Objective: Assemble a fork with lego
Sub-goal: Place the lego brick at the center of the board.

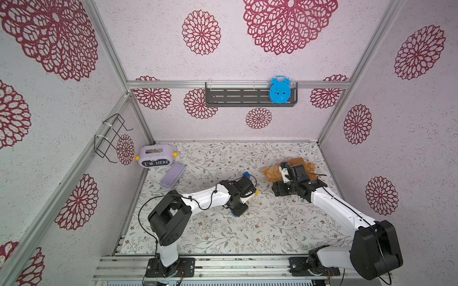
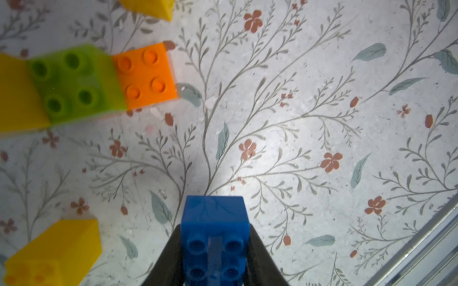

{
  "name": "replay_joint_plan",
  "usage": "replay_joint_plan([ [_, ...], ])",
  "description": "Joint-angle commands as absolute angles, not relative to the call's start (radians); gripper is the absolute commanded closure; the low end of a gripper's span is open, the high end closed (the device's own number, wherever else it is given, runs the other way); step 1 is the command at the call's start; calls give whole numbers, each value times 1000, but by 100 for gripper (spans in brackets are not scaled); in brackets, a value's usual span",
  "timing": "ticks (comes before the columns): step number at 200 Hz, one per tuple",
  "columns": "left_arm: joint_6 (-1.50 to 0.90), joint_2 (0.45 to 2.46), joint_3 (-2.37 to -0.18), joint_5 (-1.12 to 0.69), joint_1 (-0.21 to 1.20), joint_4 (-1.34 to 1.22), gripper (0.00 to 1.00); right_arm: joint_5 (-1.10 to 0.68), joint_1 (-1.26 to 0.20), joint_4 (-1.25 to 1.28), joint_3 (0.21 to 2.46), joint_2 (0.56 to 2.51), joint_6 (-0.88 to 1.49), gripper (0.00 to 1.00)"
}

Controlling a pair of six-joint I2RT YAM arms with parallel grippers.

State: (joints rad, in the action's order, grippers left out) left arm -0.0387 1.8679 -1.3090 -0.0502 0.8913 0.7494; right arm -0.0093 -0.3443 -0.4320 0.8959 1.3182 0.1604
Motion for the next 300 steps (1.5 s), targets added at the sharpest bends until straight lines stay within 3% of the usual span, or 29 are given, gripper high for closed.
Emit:
replay_joint_plan([
  [1, 37, 1954, -1379, -72, 915, 785, 75, -3, -335, -443, 892, 1292, 190, 17],
  [47, 86, 2098, -1498, -78, 935, 828, 68, 4, -334, -464, 888, 1289, 185, 17],
  [107, 67, 2019, -1406, -8, 944, 845, 40, -8, -334, -454, 887, 1303, 184, 17],
  [127, 48, 1974, -1355, 25, 943, 836, 36, -24, -334, -447, 890, 1316, 182, 17],
  [246, -32, 1932, -1301, 166, 871, 725, 37, -48, -339, -495, 934, 1339, 144, 21],
  [300, -46, 1831, -1235, 141, 854, 657, 33, -43, -442, -512, 1016, 1452, 152, 24],
])
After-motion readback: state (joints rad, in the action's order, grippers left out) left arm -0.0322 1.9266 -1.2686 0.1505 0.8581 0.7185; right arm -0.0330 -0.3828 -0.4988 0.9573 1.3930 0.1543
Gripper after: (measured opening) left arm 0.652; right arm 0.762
